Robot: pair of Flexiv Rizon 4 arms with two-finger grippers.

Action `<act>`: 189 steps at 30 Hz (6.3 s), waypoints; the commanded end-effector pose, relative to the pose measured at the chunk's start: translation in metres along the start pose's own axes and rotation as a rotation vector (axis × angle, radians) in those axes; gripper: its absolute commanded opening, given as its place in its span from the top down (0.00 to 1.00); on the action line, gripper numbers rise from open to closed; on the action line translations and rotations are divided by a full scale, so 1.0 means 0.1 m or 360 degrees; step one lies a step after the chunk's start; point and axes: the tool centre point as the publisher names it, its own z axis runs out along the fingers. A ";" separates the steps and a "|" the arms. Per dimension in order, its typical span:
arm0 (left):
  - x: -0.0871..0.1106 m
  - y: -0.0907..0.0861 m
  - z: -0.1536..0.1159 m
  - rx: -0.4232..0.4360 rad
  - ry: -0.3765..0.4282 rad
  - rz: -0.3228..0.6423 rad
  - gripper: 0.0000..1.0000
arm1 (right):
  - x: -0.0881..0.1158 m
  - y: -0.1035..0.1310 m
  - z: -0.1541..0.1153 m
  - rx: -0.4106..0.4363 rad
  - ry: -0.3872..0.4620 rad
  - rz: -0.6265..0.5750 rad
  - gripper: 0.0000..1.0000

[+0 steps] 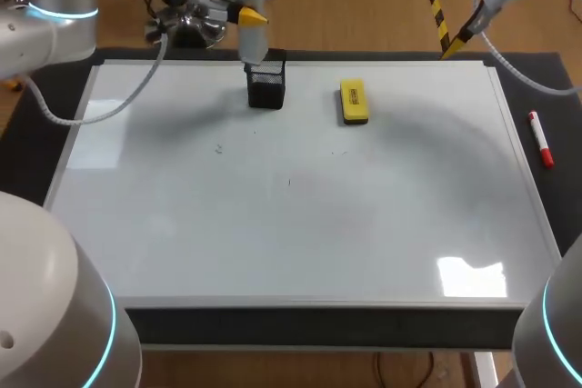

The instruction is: Pick up the inspection probe, press it on each red-marked spot on the whiteboard one by one, put down the probe, pick up the eraser, and wipe off all the red marks.

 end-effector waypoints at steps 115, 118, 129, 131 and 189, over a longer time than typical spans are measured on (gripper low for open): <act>-0.28 1.13 0.27 0.0160 -0.0084 -0.0207 0.58 | 0.00 0.00 -0.01 0.0003 0.0007 -0.0004 0.00; -0.28 1.13 0.27 0.0159 -0.0083 -0.0207 0.22 | 0.00 0.00 -0.01 0.0003 0.0007 -0.0004 0.00; -0.28 1.08 0.26 0.0160 -0.0088 -0.0191 0.00 | 0.00 0.00 -0.01 0.0003 0.0007 -0.0004 0.00; -0.28 1.05 0.26 0.0158 -0.0092 -0.0184 0.00 | 0.00 0.00 -0.01 0.0003 0.0007 -0.0004 0.00; 0.44 0.83 -0.50 0.0095 -0.0521 -0.0223 0.00 | 0.00 0.00 -0.01 0.0003 0.0007 -0.0004 0.00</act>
